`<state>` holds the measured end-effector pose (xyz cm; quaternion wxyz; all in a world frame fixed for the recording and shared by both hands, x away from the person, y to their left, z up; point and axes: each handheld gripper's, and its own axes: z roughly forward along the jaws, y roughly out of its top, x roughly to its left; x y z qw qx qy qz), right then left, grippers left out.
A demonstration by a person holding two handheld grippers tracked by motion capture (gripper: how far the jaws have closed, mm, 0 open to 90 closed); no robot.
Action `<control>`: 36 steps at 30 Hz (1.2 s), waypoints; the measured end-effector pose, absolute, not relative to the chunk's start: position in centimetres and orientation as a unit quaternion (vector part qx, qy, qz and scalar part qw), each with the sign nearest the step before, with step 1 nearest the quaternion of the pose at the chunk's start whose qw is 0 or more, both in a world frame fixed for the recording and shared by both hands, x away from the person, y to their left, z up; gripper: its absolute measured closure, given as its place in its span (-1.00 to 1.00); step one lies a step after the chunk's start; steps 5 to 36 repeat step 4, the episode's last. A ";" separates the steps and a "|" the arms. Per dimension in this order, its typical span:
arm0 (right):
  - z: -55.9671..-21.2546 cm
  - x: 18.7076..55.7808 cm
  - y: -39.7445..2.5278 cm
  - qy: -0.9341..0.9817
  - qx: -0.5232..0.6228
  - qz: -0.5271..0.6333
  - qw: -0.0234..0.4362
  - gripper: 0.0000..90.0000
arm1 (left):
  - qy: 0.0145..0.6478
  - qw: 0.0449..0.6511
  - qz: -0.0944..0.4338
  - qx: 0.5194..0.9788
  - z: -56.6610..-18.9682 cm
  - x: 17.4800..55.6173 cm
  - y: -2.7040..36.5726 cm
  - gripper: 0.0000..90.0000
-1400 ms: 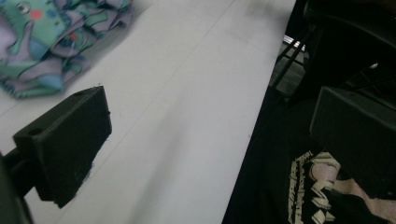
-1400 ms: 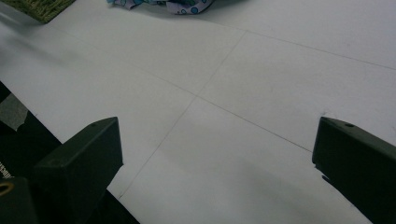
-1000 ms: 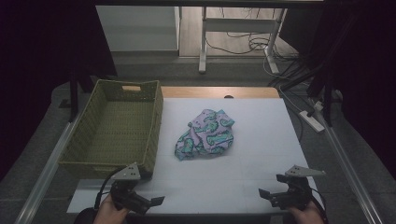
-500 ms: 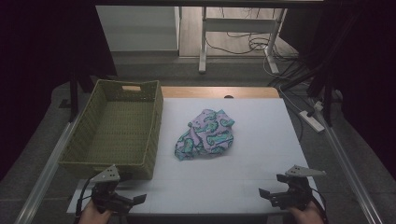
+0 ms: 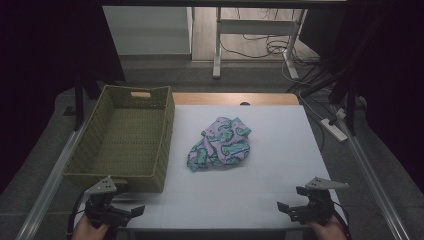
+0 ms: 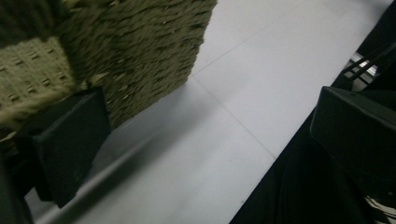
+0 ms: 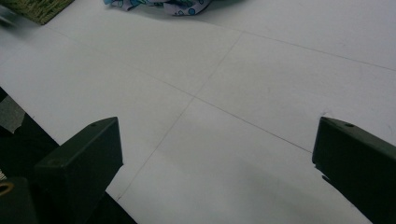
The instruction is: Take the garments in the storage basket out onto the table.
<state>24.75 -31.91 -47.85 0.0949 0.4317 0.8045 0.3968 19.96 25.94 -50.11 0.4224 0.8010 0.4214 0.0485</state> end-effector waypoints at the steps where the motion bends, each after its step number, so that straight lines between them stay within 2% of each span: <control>1: -47.9 24.8 -31.9 0.805 0.432 0.396 0.095 -0.96 | 0.421 0.424 0.047 0.800 -50.1 20.0 26.0 -1.00; 36: -47.9 24.8 -31.9 0.805 0.433 0.395 0.094 -0.96 | 0.420 0.426 0.044 0.800 -50.1 20.0 26.0 -1.00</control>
